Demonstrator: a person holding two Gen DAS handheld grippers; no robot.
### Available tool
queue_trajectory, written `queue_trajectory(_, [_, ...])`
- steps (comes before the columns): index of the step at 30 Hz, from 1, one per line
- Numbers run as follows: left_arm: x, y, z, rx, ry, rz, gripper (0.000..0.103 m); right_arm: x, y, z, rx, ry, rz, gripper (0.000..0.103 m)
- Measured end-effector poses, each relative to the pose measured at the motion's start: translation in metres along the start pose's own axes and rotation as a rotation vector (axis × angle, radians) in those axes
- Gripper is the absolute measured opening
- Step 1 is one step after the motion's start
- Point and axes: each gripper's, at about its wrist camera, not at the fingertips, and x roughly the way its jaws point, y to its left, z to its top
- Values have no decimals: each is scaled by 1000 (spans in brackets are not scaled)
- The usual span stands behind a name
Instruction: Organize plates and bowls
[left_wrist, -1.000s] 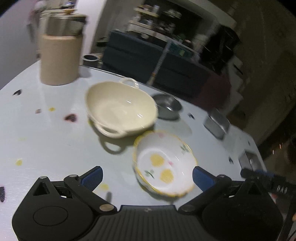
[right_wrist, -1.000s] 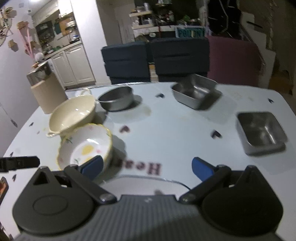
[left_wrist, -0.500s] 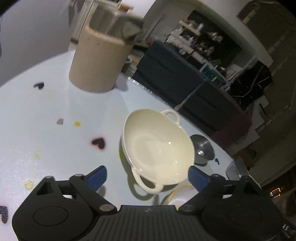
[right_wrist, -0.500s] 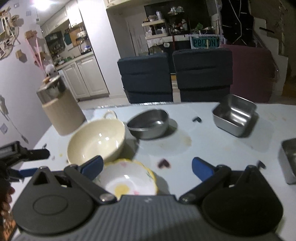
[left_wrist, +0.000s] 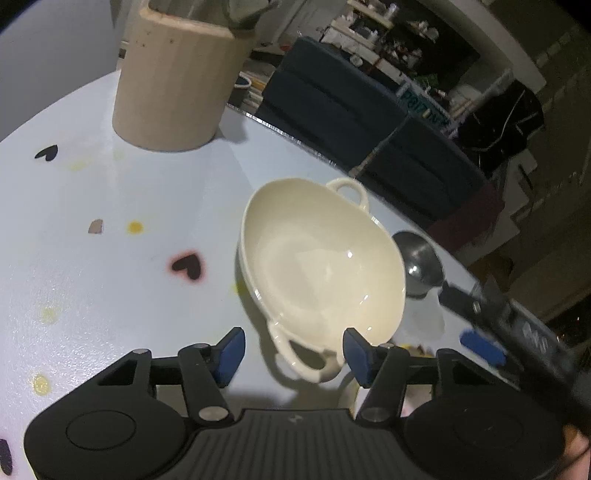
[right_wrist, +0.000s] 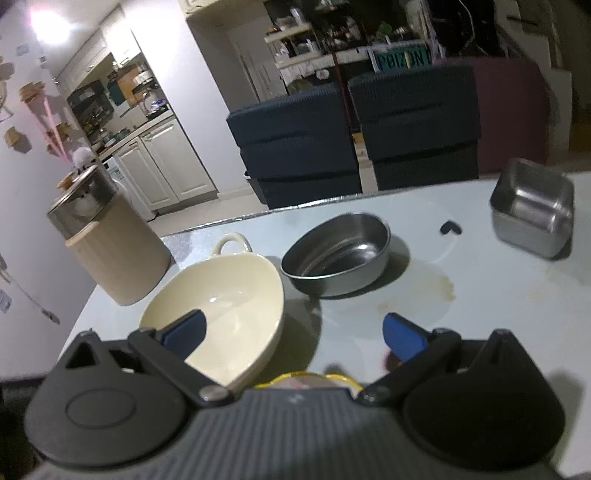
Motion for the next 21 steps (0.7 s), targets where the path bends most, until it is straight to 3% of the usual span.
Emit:
queue_trajectory(4, [4,9,0,-17,20,-20,54,18,1,3,46,23,-1,82])
queue_trajectory(9, [5,17,-3,-102,54,-131,34,40,5,3,63,69,3,56])
queue_trajectory(13, [13,17,-8,-124,89,-147,26,54,4,1,101,107,5,38])
queue_trajectory(20, [20,14,-15,-139,98,-161,25,54,4,-2,98,121,37,11])
queue_trajectory(21, [20,14,-16,-147,94,-164,24,52,6,-2,86,121,43,11])
